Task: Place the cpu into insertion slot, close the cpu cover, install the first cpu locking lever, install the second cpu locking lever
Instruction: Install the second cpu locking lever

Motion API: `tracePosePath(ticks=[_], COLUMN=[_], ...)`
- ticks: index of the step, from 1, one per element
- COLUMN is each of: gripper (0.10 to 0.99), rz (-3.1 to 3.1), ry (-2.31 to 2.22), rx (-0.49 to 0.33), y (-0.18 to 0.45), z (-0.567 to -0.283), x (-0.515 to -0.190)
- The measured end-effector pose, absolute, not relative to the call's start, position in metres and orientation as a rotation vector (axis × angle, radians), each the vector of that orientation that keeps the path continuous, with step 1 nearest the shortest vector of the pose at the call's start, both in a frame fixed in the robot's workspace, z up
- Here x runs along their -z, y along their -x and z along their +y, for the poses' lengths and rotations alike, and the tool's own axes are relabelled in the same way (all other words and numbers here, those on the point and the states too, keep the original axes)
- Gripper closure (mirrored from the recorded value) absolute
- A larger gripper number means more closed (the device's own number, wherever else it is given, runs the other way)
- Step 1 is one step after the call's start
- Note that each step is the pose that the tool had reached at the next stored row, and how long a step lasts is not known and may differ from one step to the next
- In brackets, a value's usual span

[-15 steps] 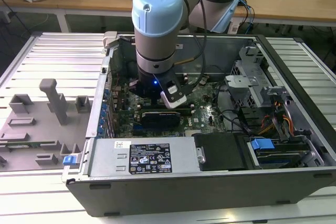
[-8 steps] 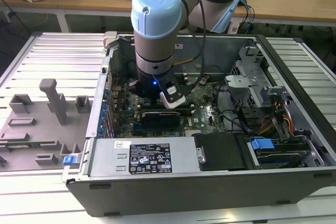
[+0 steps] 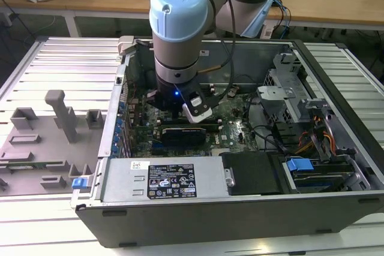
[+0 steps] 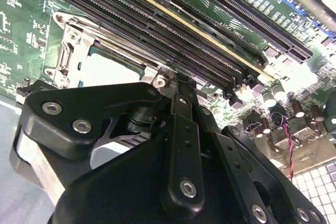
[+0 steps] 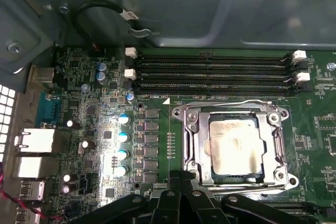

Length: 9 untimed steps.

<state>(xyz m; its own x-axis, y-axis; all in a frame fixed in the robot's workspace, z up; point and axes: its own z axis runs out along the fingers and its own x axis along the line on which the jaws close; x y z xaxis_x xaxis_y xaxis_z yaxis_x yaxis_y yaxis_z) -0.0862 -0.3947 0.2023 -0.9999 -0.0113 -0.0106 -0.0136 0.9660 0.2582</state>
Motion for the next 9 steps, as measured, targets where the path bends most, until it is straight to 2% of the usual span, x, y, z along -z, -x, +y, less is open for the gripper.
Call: tracePosePath(ticks=[9], gripper=[0.98], rz=[3.107], ry=[0.02], rx=[-0.403], y=[0.086], z=[-0.395], x=[-0.231])
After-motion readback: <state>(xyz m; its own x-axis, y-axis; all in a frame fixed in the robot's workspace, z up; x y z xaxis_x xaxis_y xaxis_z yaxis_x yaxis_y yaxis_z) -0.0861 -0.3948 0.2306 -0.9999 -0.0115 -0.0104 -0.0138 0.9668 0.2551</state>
